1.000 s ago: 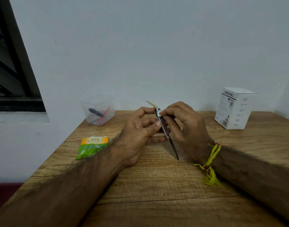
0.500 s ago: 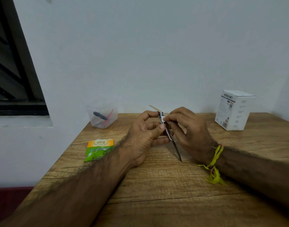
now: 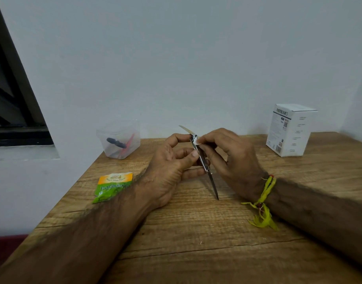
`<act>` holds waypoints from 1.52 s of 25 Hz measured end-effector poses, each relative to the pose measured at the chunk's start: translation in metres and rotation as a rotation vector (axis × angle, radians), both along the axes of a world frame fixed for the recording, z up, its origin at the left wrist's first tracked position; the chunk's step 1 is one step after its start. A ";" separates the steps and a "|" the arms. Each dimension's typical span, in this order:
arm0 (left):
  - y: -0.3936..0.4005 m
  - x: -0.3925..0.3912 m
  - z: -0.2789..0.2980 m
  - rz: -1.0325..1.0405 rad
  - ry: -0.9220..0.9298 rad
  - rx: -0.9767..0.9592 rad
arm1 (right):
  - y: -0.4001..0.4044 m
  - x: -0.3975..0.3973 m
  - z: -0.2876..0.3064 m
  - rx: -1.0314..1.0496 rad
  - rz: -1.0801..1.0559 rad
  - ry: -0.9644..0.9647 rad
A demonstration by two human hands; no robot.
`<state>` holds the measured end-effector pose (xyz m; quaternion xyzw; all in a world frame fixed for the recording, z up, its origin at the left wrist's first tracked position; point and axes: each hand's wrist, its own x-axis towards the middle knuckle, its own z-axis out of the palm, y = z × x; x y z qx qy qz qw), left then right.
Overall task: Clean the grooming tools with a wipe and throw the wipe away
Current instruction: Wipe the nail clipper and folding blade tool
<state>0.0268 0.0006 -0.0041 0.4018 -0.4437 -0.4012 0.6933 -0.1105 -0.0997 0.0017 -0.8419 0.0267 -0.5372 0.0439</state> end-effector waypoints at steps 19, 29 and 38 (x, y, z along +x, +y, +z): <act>0.002 -0.002 0.003 0.027 0.011 0.003 | -0.004 -0.006 -0.002 -0.070 -0.048 0.109; 0.002 -0.003 0.005 0.068 0.033 0.022 | -0.003 -0.010 -0.001 -0.115 -0.085 0.154; 0.002 -0.002 0.006 0.085 0.040 0.035 | 0.000 -0.012 0.000 -0.135 -0.130 0.175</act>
